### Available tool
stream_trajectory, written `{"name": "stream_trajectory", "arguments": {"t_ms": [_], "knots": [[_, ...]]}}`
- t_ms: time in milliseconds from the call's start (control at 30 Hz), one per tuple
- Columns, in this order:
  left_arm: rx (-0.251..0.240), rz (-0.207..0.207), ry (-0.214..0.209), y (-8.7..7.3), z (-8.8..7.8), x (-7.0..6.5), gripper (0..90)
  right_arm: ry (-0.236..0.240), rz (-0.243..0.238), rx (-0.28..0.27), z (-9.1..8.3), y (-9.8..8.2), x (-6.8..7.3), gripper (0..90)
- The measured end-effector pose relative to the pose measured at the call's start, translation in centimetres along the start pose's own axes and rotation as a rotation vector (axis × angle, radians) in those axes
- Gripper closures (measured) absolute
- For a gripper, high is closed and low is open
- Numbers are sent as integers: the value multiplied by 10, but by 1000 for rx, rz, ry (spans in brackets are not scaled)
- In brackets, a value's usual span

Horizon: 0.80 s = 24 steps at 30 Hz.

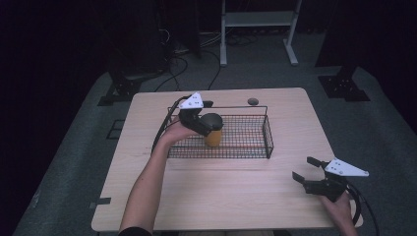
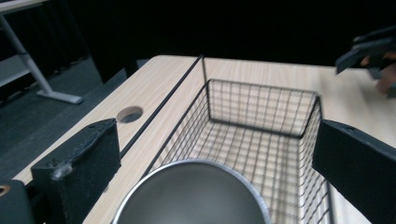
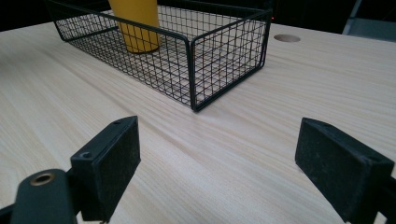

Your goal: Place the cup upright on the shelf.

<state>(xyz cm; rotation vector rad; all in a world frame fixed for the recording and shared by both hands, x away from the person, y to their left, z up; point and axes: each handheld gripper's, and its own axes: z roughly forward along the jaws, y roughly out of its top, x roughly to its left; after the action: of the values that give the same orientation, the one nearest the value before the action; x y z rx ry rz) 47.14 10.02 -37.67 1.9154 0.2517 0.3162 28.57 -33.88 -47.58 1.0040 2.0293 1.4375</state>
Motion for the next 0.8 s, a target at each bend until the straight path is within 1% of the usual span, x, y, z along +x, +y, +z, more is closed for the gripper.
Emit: {"name": "stream_trajectory", "arguments": {"t_ms": [67,133,267,400,500,600,800], "knots": [[-16,8,5,1,0,-3,3,-1,-1,1,0,0,0,131],[-24,7,7,0,-1,-4,4,0,-1,0,0,0,0,131],[-15,4,10,-2,-1,-5,4,0,-1,1,0,0,0,131],[-25,0,18,-4,-4,-6,4,0,-1,1,0,0,0,131],[-14,-5,15,-4,-6,-7,4,1,-2,1,0,0,0,131],[-21,-9,15,-5,-8,-9,4,1,-3,1,0,0,0,131],[-27,-2,16,-6,-11,-13,4,1,-2,1,0,0,0,131]]}}
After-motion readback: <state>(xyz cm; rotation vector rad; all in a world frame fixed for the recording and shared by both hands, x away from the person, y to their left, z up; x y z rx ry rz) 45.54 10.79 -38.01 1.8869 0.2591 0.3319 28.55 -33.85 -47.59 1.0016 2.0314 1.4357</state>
